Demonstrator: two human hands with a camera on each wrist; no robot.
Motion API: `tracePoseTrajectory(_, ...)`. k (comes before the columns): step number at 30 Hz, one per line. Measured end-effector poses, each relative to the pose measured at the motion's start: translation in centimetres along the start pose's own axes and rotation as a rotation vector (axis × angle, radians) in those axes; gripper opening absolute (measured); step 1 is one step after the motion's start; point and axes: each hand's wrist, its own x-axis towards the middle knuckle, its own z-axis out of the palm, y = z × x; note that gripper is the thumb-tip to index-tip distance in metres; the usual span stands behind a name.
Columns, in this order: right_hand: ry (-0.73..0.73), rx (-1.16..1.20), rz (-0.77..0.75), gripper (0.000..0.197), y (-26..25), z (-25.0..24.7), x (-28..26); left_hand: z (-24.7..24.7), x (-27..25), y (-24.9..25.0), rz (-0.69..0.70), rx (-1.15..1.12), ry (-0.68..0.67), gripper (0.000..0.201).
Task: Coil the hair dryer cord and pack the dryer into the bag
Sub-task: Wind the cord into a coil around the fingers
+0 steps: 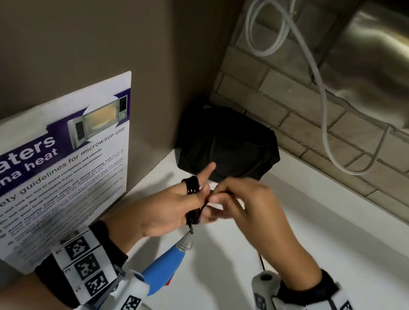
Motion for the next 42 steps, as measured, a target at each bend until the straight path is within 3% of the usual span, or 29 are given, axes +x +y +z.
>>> tracePoseTrajectory(2, 0.063, 0.073, -0.002, 0.005, 0.1, -1.1, 1.1, 0.2, -0.6, 0.3, -0.046, 0.045, -0.152, 0.056)
tracePoseTrajectory(7, 0.061, 0.361, 0.051, 0.013, 0.8, -1.5, 3.7, 1.1, -2.3, 1.0, -0.185, 0.125, -0.508, 0.059)
tracePoseTrajectory(10, 0.007, 0.384, 0.09, 0.022, 1.7, 0.8, 4.1, 1.7, -2.7, 1.4, -0.183, 0.139, -0.584, 0.05)
tracePoseTrajectory(14, -0.116, 0.444, 0.154, 0.026, 2.7, 3.9, 2.5, 1.4, -3.0, 1.9, -0.128, 0.091, -0.519, 0.043)
tracePoseTrajectory(17, -0.281, 0.517, 0.327, 0.043, 3.2, 5.7, 0.4, 1.3, -2.9, 1.6, -0.051, 0.012, -0.421, 0.047)
tracePoseTrajectory(19, -0.317, 0.446, 0.317, 0.017, 3.3, 6.8, -1.1, 1.3, -2.7, 1.2, 0.022, -0.054, -0.358, 0.053)
tracePoseTrajectory(21, -0.276, 0.289, 0.271, 0.029, 2.6, 7.2, -1.7, 1.1, -2.4, 0.9, 0.093, -0.115, -0.265, 0.058)
tracePoseTrajectory(24, -0.226, 0.166, 0.132, 0.017, 2.1, 7.5, -2.5, 0.4, -2.0, 0.6, 0.173, -0.158, -0.131, 0.06)
tracePoseTrajectory(32, -0.234, -0.057, 0.032, 0.031, 0.6, 6.1, -4.7, -0.1, -0.6, 0.2, 0.169, -0.187, 0.174, 0.068)
tracePoseTrajectory(38, -0.117, -0.263, -0.025, 0.027, 0.3, 4.2, -4.8, -0.1, -0.7, 0.2, 0.08, -0.047, 0.199, 0.066)
tracePoseTrajectory(42, 0.015, -0.231, -0.07, 0.025, 0.0, 2.2, -3.3, 0.4, -0.9, 0.0, 0.07, -0.054, 0.144, 0.055)
